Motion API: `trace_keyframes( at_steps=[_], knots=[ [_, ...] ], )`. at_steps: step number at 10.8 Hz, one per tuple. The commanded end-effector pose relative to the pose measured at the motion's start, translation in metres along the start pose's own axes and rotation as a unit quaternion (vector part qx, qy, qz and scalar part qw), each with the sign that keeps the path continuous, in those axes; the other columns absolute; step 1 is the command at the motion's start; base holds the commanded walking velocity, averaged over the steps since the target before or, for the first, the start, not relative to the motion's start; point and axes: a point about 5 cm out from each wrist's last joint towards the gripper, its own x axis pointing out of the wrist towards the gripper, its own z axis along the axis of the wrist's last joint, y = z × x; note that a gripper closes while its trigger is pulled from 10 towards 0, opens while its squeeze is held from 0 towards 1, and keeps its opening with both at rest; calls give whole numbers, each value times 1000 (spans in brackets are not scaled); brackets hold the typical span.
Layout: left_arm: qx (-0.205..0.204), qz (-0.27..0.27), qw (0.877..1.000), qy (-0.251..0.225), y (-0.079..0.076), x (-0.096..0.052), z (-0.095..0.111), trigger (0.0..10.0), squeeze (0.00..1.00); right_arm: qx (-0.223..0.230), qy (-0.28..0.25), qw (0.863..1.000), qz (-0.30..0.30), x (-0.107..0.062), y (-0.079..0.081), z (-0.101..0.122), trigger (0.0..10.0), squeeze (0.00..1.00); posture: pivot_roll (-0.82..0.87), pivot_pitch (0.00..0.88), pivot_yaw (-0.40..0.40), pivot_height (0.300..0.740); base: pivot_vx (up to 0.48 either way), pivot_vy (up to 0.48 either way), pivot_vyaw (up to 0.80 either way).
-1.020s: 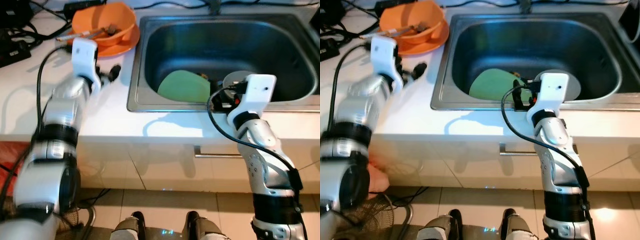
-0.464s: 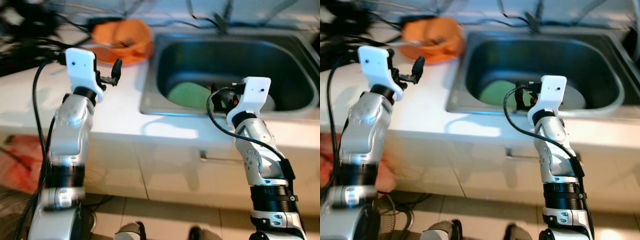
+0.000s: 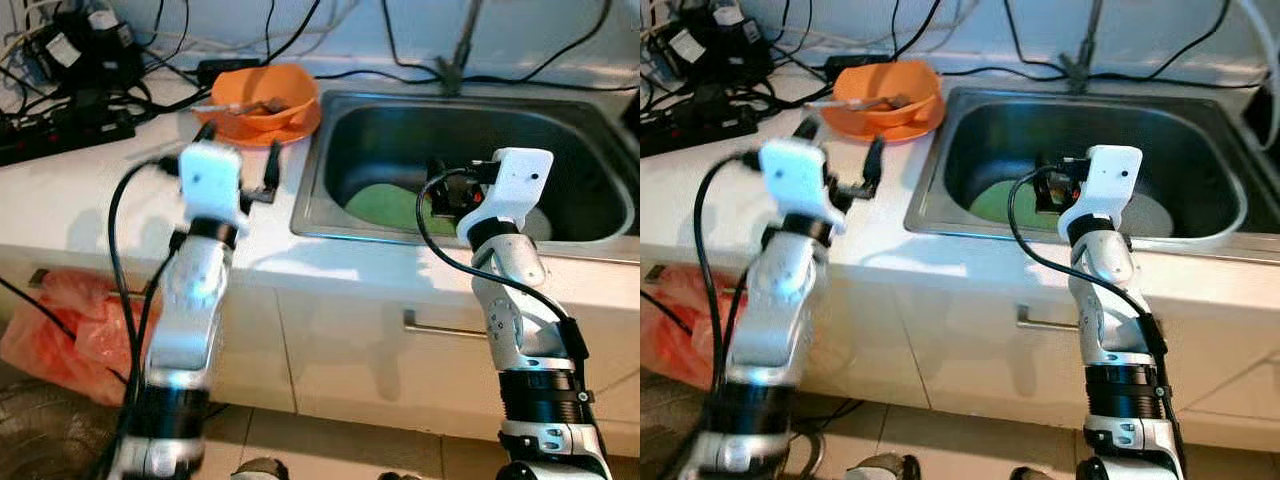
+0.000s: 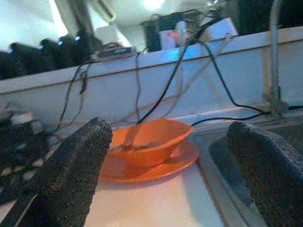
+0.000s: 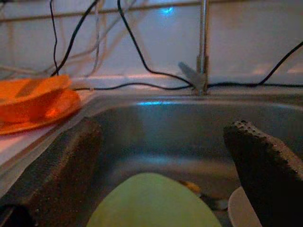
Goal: Kitchen organization
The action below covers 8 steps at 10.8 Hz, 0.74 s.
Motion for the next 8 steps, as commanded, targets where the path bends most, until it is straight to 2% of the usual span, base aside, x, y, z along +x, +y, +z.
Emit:
trace_keyframes(
  at_steps=[1, 3, 5, 6, 8],
  knots=[
    [5, 19, 1000, -2, 6, -4, 2, 10000, 0, 6, -7, 1000, 1, -4, -1, 2, 10000, 0, 116, 0, 24, 740, 0, 0, 0],
    [36, 31, 999, 9, 23, -15, -3, 10000, 0, -13, 5, 1000, 4, -25, -14, -3, 10000, 0, 114, 0, 33, 740, 0, 0, 0],
    [44, 46, 998, 16, 38, -12, -3, 10000, 0, -16, 4, 1000, -5, -43, -22, -1, 10000, 0, 96, 0, 48, 740, 0, 0, 0],
    [34, 36, 999, 19, 36, -8, -2, 10000, 0, -12, 2, 1000, -20, -47, -24, 0, 10000, 0, 89, 0, 51, 740, 0, 0, 0],
    [22, 22, 999, 15, 29, -1, 1, 10000, 0, -5, -6, 999, -33, -45, -23, 5, 10000, 0, 81, 0, 64, 740, 0, 0, -719]
  ],
)
